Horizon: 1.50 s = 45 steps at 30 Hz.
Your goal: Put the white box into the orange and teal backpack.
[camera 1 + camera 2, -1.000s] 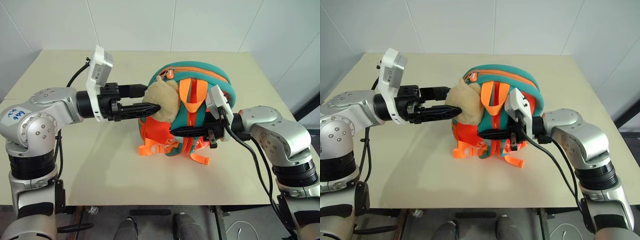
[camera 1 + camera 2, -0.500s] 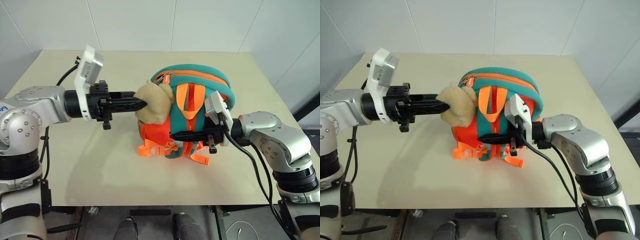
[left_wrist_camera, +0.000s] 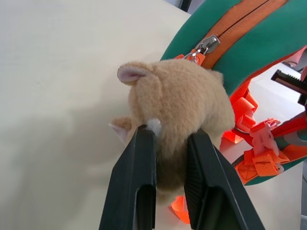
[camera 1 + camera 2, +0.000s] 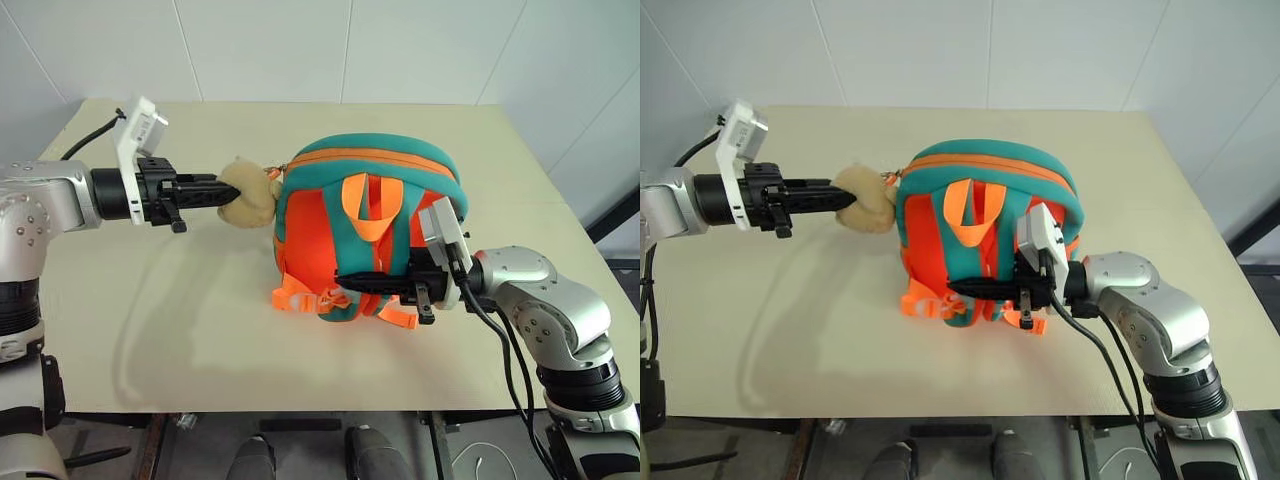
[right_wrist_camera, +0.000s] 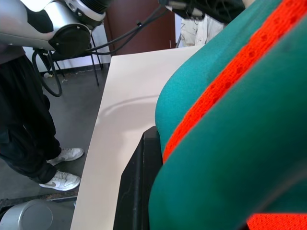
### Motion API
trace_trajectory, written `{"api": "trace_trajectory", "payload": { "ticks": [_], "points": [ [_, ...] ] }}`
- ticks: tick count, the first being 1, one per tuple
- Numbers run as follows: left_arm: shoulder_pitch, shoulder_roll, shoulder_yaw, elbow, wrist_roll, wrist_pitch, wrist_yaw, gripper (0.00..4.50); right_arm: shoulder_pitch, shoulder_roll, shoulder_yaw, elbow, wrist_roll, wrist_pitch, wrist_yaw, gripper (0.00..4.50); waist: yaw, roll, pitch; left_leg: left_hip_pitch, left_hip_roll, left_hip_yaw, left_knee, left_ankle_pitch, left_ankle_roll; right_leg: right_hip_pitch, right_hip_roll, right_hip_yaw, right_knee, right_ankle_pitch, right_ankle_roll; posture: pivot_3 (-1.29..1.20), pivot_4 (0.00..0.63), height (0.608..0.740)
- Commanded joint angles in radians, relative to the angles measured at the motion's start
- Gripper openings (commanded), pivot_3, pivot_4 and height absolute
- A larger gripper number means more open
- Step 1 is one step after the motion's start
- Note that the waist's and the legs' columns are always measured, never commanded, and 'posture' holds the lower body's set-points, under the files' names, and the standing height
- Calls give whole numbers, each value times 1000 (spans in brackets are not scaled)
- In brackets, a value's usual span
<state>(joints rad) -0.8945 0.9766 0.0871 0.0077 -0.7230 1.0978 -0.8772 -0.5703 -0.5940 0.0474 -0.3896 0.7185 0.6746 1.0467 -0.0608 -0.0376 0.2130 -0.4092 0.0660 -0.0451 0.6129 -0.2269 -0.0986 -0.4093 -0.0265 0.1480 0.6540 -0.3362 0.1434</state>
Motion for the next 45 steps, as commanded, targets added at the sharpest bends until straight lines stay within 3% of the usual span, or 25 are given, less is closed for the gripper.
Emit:
{"api": "trace_trajectory", "payload": {
  "ticks": [1, 10, 21, 28, 29, 41, 42, 45],
  "points": [
    [-5, 36, -19, 29, 55, -25, -25, 421, 6, 3, -31, -41, 26, -21, -10, 0, 1, 0, 0, 0, 0, 0, 0, 0, 0, 0, 0, 0, 0, 0, 0, 0, 150, 740],
    [-13, 43, -229, 176, 231, -138, -179, 420, 16, -2, -29, -61, 38, -11, -38, 0, 2, 0, 0, 0, 0, 0, 0, 0, 0, 0, 0, 0, 0, 0, 0, 0, 150, 740],
    [-29, -29, -444, 312, 461, -279, -282, 418, 5, -6, -22, -55, 36, -6, -41, 0, 3, 0, 0, 0, 0, 0, 0, 0, 0, 0, 0, 0, 0, 0, -1, 0, 150, 740],
    [-21, -142, -231, 337, 385, -378, -226, 416, 4, -42, -33, -59, 41, 26, -36, 0, 7, 0, 0, 0, 0, 0, 1, 0, 0, 0, 0, 0, 1, 0, 0, 0, 150, 740],
    [3, -147, -196, 316, 369, -412, -235, 416, 7, -57, -36, -57, 38, 31, -29, 308, 7, 0, 0, 0, 0, 0, 1, 0, 0, 0, 0, 0, 1, 0, 0, 0, 150, 740],
    [246, -115, 51, 79, 287, -449, -201, 4299, 42, -267, -127, -30, 41, 61, 53, 4427, 7, 0, 0, 0, 0, 0, 1, 0, 0, 0, 0, 0, 1, 0, 0, 0, 150, 740],
    [274, -110, 86, 79, 304, -493, -176, 4490, 59, -306, -152, -15, 24, 61, 61, 4500, 7, 0, 0, 0, 0, 0, 1, 0, 0, 0, 0, 0, 1, 0, 0, 0, 150, 740],
    [355, -96, 162, 43, 310, -561, -153, 4490, 125, -406, -213, 45, -29, 26, 98, 4500, 8, 0, 0, 0, 0, 0, 1, 0, 0, 1, -1, 0, -1, 0, 0, 0, 150, 740]
  ]
}}
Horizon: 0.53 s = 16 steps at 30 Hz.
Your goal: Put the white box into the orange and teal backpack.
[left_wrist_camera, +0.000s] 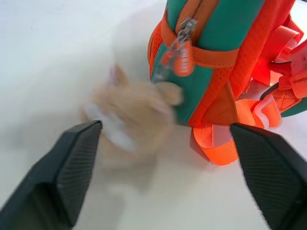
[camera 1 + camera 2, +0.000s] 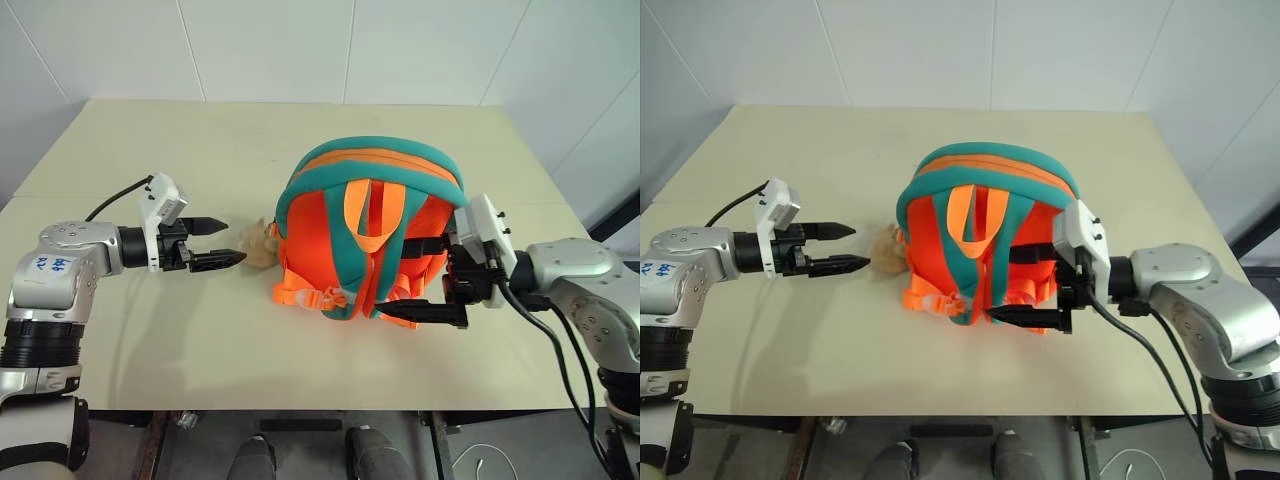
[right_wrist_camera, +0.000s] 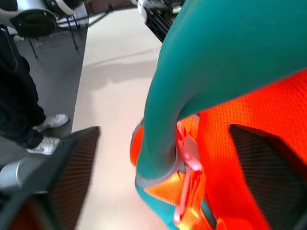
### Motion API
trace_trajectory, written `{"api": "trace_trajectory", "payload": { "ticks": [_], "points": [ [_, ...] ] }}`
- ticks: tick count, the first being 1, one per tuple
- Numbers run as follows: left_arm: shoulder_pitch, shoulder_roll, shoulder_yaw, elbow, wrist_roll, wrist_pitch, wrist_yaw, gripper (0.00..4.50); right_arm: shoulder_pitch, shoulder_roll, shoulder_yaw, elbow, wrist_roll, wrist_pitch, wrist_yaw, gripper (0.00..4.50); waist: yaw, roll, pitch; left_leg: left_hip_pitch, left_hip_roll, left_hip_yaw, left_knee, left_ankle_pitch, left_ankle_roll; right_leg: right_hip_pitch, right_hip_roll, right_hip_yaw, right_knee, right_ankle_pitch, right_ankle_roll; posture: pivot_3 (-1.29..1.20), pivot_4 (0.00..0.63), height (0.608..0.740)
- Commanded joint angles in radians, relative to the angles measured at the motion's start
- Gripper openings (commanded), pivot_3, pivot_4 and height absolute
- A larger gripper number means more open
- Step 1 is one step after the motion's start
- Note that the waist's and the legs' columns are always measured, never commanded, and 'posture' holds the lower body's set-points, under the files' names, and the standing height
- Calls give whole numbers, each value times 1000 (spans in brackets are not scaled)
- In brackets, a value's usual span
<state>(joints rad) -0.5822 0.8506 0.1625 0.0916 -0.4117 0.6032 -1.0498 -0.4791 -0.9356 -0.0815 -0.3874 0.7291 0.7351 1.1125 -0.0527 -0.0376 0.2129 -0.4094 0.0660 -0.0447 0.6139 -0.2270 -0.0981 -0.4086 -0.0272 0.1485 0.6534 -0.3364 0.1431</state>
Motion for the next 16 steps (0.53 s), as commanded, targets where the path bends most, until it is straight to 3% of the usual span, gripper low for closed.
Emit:
{"api": "trace_trajectory", "payload": {
  "ticks": [1, 7, 16],
  "points": [
    [71, 29, 120, -52, -15, -87, 20, 4490, 62, -96, -102, 61, -61, -54, 44, 4500, 0, 0, 0, 0, 0, 0, 0, 0, 0, 0, 0, 0, -1, 0, 0, 0, 150, 740],
    [226, 44, 304, -77, -111, -159, -53, 4490, 188, -240, -239, 273, -192, -200, 118, 4500, -1, 0, 0, 0, 0, 2, -1, -1, 1, 0, 0, 1, -1, 0, 0, 0, 150, 740],
    [255, -6, 366, -35, -210, -253, -126, 4490, 64, -109, -221, 436, -216, -295, 19, 4500, -9, 0, 0, 4, 0, 5, 0, 0, 1, 1, 0, 3, 0, 1, 0, 0, 150, 740]
  ]
}}
